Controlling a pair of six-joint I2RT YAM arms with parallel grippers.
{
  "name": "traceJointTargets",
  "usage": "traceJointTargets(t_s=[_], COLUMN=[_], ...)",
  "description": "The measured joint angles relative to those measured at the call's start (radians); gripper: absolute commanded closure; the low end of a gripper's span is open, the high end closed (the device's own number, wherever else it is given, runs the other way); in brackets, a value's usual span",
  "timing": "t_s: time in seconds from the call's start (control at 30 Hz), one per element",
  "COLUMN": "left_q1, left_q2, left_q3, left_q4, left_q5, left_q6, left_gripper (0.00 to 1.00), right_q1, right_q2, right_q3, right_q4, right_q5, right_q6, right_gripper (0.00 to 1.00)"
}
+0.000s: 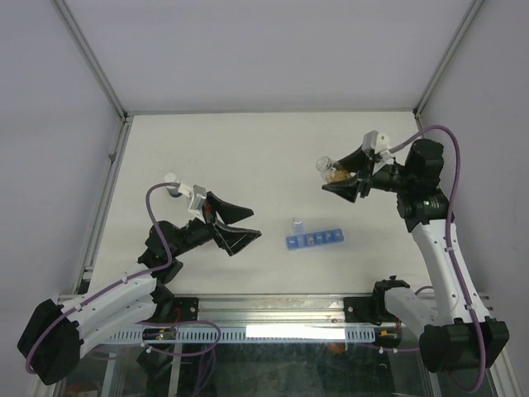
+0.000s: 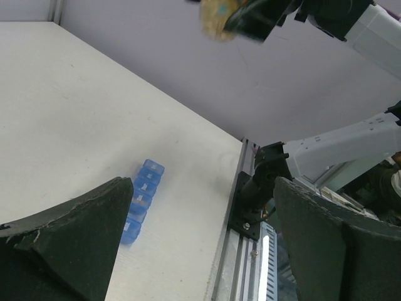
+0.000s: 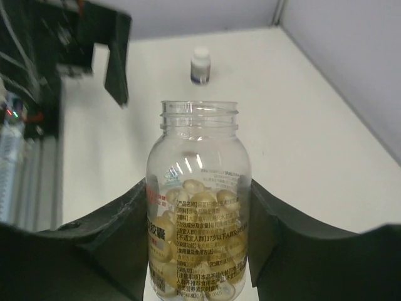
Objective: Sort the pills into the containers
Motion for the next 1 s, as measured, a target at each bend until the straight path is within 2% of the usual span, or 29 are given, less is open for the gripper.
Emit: traceJointTargets(t_s=[0.1, 0.17, 0.27, 0.37, 0.53, 1.0], left_q1=[0.000, 0.000, 0.000, 0.000, 0.000, 0.000], left_q2=[-0.032, -0.042, -0.044, -0.041, -0.041, -0.094], left_q3=[-0.029, -0.046, -0.079, -0.101, -0.130, -0.168], left_q4=[0.008, 0.013, 0.018, 0.019, 0.027, 0.026], left_q5=[-0.018, -0.030, -0.055, -0.081, -0.115, -0.155], left_q6=[0.004, 0.006, 0.008, 0.008, 0.008, 0.007], left_gripper=[0.01, 0.01, 0.01, 0.01, 0.01, 0.01], right_q1=[0.002, 0.006, 0.024, 0.063, 0.146, 0.272], right_q2=[0.027, 0.054, 0.087, 0.103, 0.139, 0.254], right_q3=[-0.022, -0.060, -0.138, -0.204, -0.239, -0.245], right_q4=[-0.347, -0.502, -0.673, -0.752, -0.756, -0.669], right_q5=[0.032, 0.063, 0.122, 0.194, 0.294, 0.474], right_q6=[-0.387, -0.572, -0.789, -0.931, -1.021, -1.032], right_gripper=[1.00, 1.00, 1.00, 1.00, 1.00, 1.00])
